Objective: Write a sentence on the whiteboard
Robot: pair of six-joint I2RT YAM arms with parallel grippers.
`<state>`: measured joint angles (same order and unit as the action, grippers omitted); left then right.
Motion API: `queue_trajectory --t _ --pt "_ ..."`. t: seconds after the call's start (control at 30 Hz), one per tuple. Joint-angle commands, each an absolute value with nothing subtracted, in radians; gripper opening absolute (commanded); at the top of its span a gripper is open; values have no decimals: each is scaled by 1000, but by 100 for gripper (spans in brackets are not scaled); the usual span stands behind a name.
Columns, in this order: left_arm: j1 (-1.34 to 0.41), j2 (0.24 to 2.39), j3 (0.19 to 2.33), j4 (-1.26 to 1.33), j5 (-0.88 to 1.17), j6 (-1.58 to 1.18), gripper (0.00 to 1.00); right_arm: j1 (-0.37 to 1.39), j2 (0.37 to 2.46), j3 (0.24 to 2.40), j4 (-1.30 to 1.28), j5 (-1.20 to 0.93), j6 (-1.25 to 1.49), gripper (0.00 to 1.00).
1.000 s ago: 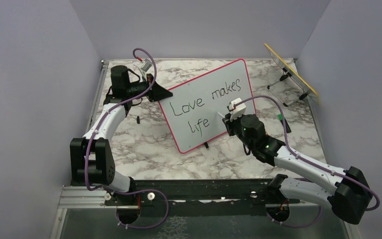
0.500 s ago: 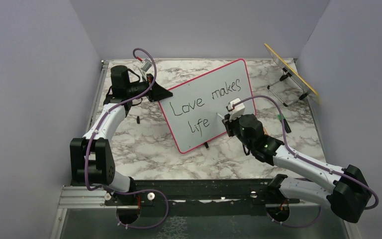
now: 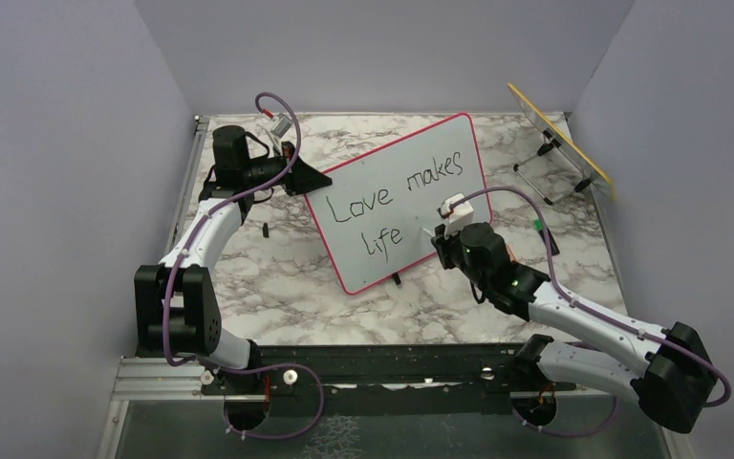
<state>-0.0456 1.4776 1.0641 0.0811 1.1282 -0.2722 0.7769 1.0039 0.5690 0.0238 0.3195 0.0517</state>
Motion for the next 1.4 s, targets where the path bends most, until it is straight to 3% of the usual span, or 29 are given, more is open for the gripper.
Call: queue_trajectory --t 0.0,1.37 --pt "-48 1517 1042 2 1036 -207 0 773 990 557 2 309 65 1" --pt "-48 1519 1042 2 1036 -206 0 772 1048 576 187 334 30 1"
